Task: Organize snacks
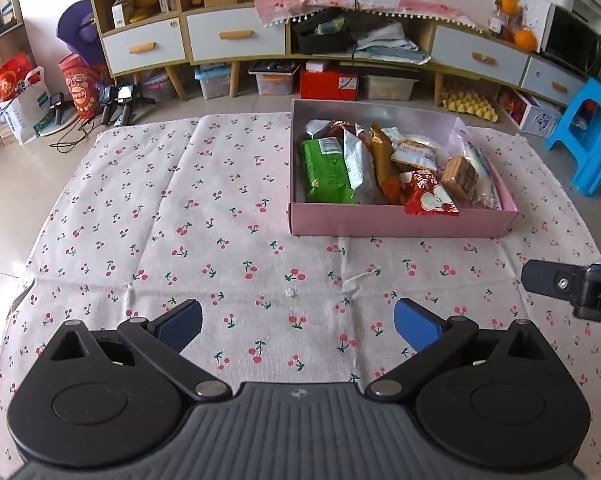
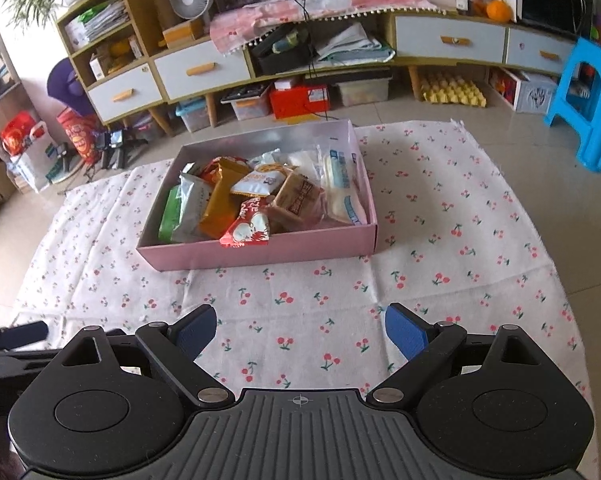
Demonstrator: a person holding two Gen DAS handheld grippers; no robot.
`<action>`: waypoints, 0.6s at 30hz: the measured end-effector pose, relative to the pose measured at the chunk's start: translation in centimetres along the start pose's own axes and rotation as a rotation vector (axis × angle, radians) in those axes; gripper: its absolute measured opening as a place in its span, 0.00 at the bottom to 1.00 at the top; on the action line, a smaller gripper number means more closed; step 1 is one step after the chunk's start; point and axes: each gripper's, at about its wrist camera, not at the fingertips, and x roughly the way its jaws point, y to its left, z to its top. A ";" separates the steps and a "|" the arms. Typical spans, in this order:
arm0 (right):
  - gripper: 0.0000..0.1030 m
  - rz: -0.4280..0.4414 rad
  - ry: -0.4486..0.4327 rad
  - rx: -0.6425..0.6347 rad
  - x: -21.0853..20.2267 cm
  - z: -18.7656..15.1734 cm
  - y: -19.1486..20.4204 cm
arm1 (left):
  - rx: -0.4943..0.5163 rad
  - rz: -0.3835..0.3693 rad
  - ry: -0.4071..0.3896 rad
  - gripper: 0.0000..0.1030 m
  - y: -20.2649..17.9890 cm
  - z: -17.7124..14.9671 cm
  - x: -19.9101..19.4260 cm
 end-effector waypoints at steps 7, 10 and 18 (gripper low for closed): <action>0.90 0.010 0.011 -0.016 0.1 -0.1 0.3 | -0.005 -0.005 0.004 0.99 -0.1 0.1 0.1; 0.90 0.010 0.018 -0.016 0.2 -0.1 0.2 | -0.002 -0.012 0.006 0.99 -0.1 0.1 0.0; 0.91 0.010 0.032 -0.013 0.4 -0.3 0.3 | -0.004 -0.024 0.012 0.99 -0.1 0.1 0.0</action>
